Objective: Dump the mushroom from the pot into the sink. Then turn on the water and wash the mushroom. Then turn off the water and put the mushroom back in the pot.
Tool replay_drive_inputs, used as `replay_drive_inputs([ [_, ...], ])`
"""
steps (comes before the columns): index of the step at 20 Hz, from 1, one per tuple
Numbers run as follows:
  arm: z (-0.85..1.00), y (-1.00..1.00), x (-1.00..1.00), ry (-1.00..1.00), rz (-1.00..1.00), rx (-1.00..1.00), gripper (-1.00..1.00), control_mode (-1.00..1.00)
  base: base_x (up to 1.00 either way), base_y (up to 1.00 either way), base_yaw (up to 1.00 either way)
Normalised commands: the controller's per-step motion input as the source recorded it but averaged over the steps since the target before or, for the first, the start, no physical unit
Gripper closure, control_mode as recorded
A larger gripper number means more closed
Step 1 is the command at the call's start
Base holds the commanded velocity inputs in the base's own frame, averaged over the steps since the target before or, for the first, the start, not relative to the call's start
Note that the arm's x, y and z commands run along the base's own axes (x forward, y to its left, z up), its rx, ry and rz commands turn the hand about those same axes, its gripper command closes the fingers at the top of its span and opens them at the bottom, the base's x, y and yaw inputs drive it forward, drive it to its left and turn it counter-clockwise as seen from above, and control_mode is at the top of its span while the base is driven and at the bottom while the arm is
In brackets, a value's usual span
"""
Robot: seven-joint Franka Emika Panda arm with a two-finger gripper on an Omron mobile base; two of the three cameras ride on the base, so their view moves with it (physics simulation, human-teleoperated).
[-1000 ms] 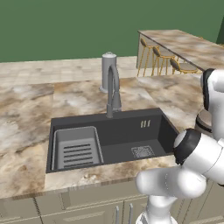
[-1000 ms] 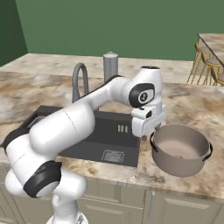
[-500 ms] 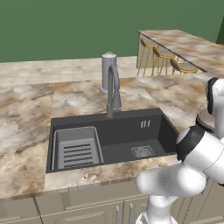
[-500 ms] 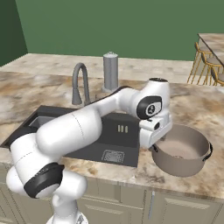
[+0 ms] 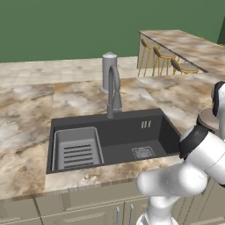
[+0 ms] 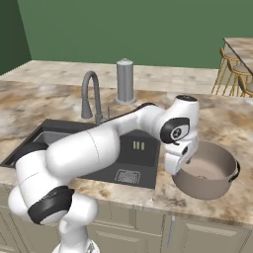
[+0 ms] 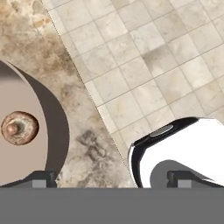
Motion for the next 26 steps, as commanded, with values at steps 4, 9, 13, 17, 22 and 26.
replay_drive_inputs([
  [4, 0.00, -0.06, 0.03, -0.01, 0.16, 0.08, -1.00, -1.00, 0.00, 0.00, 0.00],
  [9, 0.00, -0.01, 0.02, -0.02, 0.14, 0.03, -1.00, -1.00, 0.00, 0.00, 0.00],
  [13, -0.05, 0.00, 0.01, 0.00, 0.13, 0.00, -1.00, -1.00, 0.00, 0.00, 0.00],
  [17, -0.09, 0.00, 0.00, 0.00, 0.10, 0.00, -1.00, -1.00, 0.00, 0.00, 0.00],
  [22, -0.05, 0.00, 0.02, 0.00, 0.03, 0.00, -1.00, -1.00, 0.00, 0.00, 0.00],
  [26, 0.00, 0.00, 0.10, 0.00, 0.00, 0.00, -1.00, -1.00, 0.00, 0.00, 0.00],
])
